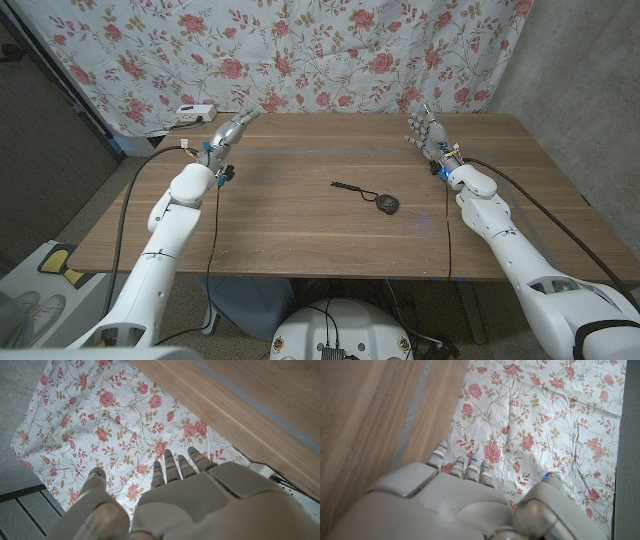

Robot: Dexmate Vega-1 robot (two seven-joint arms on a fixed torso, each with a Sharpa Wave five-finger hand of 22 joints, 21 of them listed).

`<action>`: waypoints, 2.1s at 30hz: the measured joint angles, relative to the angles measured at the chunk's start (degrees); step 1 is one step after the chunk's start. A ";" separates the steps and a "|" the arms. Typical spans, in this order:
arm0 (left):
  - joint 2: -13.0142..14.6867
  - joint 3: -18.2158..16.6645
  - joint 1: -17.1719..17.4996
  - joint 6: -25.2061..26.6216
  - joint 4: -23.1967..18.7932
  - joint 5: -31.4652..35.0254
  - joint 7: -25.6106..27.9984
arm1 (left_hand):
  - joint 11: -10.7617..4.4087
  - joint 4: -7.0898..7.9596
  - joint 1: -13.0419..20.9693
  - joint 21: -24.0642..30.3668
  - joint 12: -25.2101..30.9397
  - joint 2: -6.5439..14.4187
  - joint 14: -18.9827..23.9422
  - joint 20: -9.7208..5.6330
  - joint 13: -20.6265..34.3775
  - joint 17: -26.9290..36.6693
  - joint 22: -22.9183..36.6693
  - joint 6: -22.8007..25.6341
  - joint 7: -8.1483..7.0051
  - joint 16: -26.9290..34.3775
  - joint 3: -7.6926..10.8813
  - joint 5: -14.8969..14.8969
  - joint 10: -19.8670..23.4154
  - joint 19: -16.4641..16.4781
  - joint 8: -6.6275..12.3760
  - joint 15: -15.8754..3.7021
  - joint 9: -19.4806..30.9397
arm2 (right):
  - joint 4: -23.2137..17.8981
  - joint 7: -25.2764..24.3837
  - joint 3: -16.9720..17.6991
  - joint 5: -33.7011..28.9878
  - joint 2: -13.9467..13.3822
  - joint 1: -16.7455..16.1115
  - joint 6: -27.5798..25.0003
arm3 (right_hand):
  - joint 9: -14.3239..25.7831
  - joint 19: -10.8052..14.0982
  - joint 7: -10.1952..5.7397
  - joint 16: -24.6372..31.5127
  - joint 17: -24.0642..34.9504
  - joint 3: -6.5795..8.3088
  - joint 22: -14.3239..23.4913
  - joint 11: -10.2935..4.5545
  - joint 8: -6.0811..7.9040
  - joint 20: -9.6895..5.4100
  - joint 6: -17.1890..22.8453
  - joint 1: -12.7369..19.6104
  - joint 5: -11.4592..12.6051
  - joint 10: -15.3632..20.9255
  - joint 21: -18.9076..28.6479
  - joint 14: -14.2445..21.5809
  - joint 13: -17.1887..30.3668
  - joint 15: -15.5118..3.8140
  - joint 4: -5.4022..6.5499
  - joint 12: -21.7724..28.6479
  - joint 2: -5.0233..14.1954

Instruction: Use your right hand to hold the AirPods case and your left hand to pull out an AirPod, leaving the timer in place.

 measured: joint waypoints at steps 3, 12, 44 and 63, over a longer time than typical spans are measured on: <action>0.50 -0.01 0.11 0.06 -0.33 0.55 0.21 | 0.00 0.00 0.00 0.00 0.00 0.00 0.07 0.00 0.00 0.00 0.00 0.20 -0.19 0.00 0.00 0.00 0.00 0.00 0.00 0.07 0.00 | 0.25 0.17 -0.03 0.00 0.06 0.16 0.16 | 0.00 0.00 0.00 0.00 0.00 0.00 0.00 0.00 0.00 0.00 0.00 0.00 0.00 0.00 0.00 0.00 0.00 0.00 0.00 0.00 0.00; 1.58 0.01 0.50 0.53 -1.08 1.93 0.90 | 0.00 0.00 0.23 0.00 0.00 0.23 0.06 0.00 0.00 0.00 0.00 0.20 -0.19 0.00 0.00 0.00 0.64 0.00 0.00 0.07 0.00 | 0.72 0.38 -0.11 -0.02 0.13 0.58 0.35 | 0.00 0.00 0.00 0.23 0.00 0.00 0.00 0.30 0.00 0.00 0.00 0.00 0.00 0.31 0.25 0.00 0.00 -0.01 0.00 0.00 0.00; 6.41 1.30 0.86 1.38 -3.42 6.54 2.64 | -1.25 -1.00 2.66 0.00 0.00 0.37 -0.87 -0.98 -0.01 -0.28 0.00 -0.72 -1.43 -0.27 0.30 -0.45 0.79 -0.55 -0.24 -1.49 0.00 | 2.37 2.09 -0.36 -0.03 -0.49 2.33 0.11 | 0.00 0.01 -0.01 0.51 0.00 0.00 0.01 0.00 0.00 0.00 -0.01 0.00 0.01 0.61 0.49 0.02 0.00 -0.02 0.00 0.00 0.00; 10.32 3.29 0.89 1.08 -3.67 11.48 5.18 | -2.46 -1.71 5.68 -0.25 -1.36 -4.52 -2.42 -0.98 0.83 -0.13 0.00 -13.44 -3.78 -0.26 -1.29 -0.21 -3.31 -1.69 -1.33 -1.16 0.00 | 4.85 2.69 -0.52 -0.05 -0.27 3.71 0.78 | 0.00 0.01 -0.01 0.50 0.00 -0.24 0.01 0.00 0.00 0.00 -0.01 0.00 0.01 0.61 0.49 0.02 0.00 -0.02 -0.24 0.00 0.00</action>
